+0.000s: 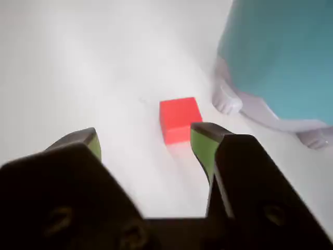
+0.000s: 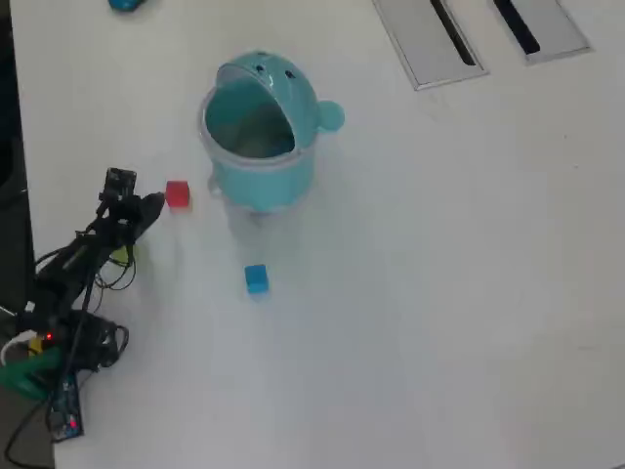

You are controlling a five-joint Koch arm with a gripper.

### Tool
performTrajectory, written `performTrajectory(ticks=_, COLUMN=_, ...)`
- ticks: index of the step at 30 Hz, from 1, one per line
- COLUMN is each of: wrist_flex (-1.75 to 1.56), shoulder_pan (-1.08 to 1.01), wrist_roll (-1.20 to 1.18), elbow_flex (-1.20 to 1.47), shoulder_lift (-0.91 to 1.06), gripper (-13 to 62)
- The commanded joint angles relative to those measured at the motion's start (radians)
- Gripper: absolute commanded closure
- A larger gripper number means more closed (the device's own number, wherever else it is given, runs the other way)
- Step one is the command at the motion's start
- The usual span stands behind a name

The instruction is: Grasp RGB lego blocks and put them in the bin one by one.

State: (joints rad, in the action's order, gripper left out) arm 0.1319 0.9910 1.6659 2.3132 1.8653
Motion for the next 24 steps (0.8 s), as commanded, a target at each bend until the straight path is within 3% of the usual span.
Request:
performTrajectory(ticks=1, wrist_flex=-0.003, shoulder_pan=0.015, wrist_roll=0.044, elbow_flex=-0.121, shoulder_lift=-0.055, gripper=18.2)
performTrajectory(ticks=13, wrist_flex=-0.017, shoulder_pan=-0.012, wrist_roll=0.123, elbow_flex=-0.31, shoulder_lift=-0.331, gripper=18.3)
performTrajectory(ticks=24, wrist_flex=-0.021, shoulder_pan=-0.101, wrist_roll=0.179, elbow_flex=-0.393, shoulder_lift=-0.445, gripper=18.2)
